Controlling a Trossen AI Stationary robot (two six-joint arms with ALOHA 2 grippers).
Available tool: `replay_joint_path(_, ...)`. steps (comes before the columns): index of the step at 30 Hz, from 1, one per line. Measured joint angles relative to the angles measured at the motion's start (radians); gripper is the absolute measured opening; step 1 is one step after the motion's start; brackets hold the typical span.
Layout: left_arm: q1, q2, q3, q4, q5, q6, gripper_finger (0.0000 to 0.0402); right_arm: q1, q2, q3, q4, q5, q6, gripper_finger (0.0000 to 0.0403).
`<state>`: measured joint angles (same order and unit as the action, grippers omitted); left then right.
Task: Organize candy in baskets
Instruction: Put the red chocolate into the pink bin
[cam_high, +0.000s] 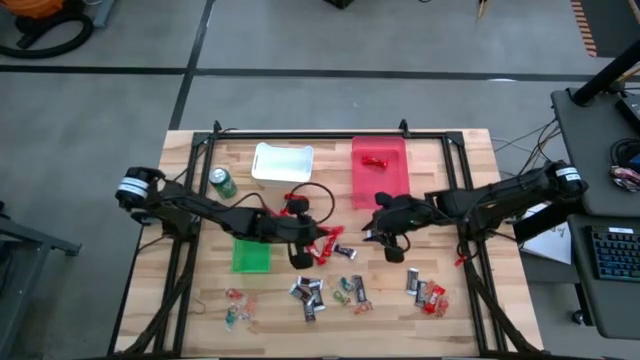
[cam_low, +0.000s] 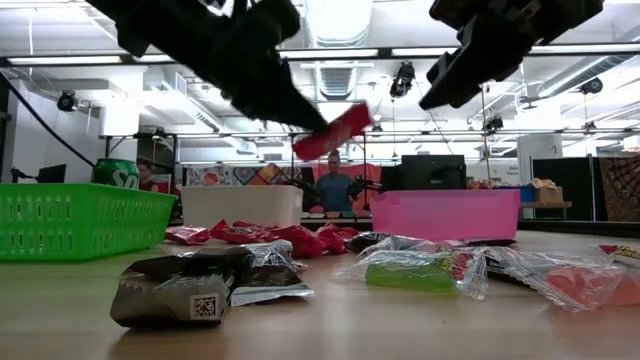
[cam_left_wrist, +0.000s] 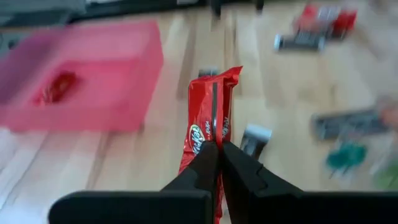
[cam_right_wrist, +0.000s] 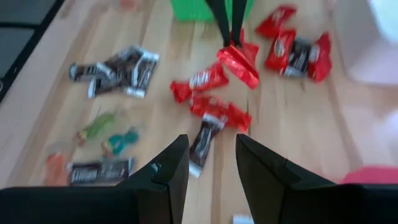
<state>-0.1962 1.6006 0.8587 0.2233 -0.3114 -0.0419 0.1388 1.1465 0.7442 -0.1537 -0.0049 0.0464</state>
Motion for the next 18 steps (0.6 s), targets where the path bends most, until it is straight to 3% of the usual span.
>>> replay_joint_path(6, -0.021, 0.004, -0.002, 0.148, 0.016, -0.009, 0.0000, 0.001, 0.000, -0.049, 0.187, 0.034, -0.086, 0.0123)
replay_joint_path(13, -0.025, 0.008, -0.002, 0.167, 0.016, -0.077, 0.0000, 0.001, 0.000, -0.050, 0.235, 0.032, -0.137, 0.0141)
replay_joint_path(18, -0.026, 0.033, -0.002, 0.266, 0.016, -0.074, 0.0000, 0.001, 0.020, -0.049, 0.264, 0.031, -0.151, 0.0142)
